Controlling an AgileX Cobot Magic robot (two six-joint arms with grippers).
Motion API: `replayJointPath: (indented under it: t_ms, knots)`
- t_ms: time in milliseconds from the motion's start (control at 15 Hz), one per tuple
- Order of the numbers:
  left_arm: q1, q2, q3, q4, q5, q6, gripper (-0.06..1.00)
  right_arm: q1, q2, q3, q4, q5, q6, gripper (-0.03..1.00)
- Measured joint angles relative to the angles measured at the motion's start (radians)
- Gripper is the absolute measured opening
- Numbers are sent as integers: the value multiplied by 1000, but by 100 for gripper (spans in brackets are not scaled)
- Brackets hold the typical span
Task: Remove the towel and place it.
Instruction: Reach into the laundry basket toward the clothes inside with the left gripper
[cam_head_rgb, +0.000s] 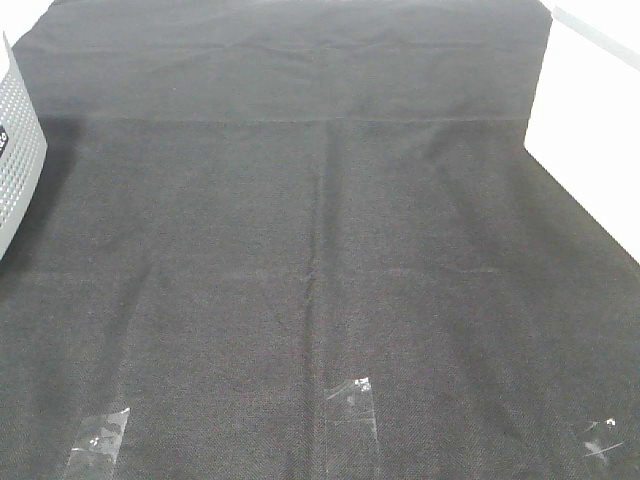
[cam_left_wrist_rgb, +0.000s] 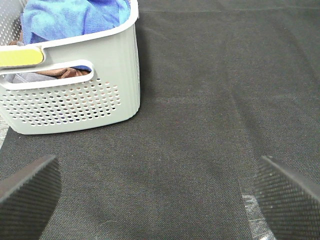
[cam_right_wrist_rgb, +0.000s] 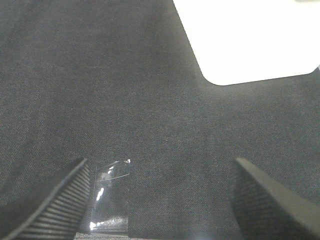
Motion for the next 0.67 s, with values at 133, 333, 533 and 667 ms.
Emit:
replayJointPath:
  t_ms: [133,333,533,667]
  knots:
    - [0,0,0,0,0,0,99,0,0,0,0,0,0,75]
    - [0,0,0,0,0,0,99,0,0,0,0,0,0,75]
    - [0,0,0,0,0,0,99,0,0,0,0,0,0,75]
    - [0,0,0,0,0,0,99,0,0,0,0,0,0,75]
